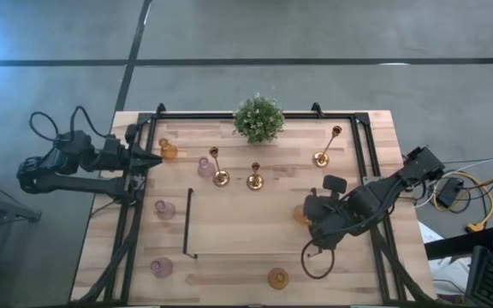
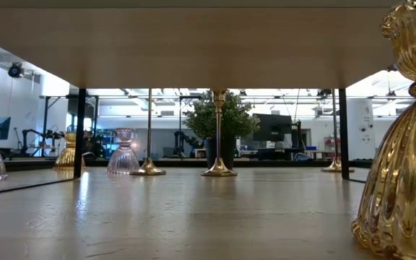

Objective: Pick & Place candle stick holders
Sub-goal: Put the middle yellow candle holder on the shelf

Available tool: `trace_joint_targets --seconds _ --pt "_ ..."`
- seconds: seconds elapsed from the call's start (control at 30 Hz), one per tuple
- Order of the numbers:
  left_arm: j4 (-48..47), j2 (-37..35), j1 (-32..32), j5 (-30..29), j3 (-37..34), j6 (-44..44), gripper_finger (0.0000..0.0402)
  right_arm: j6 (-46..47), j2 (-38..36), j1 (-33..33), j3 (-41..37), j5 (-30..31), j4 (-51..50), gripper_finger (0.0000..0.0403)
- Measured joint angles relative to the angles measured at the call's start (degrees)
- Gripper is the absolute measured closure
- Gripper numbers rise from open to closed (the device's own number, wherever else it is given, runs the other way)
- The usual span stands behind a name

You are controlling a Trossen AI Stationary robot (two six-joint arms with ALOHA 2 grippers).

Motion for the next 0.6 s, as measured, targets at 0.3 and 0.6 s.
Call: trace_joint_targets --seconds 0.3,0.6 --pt "0.0 0.0 0.0 0.0 0.0 0.0 0.0365 3.0 -2.0 0.8 -2.3 0.0 0.1 0.0392" --pt "0.0 0.0 0.0 0.0 0.0 0.0 0.0365 1.6 -2.0 0.9 -2.4 0.3 -0.1 0.0392"
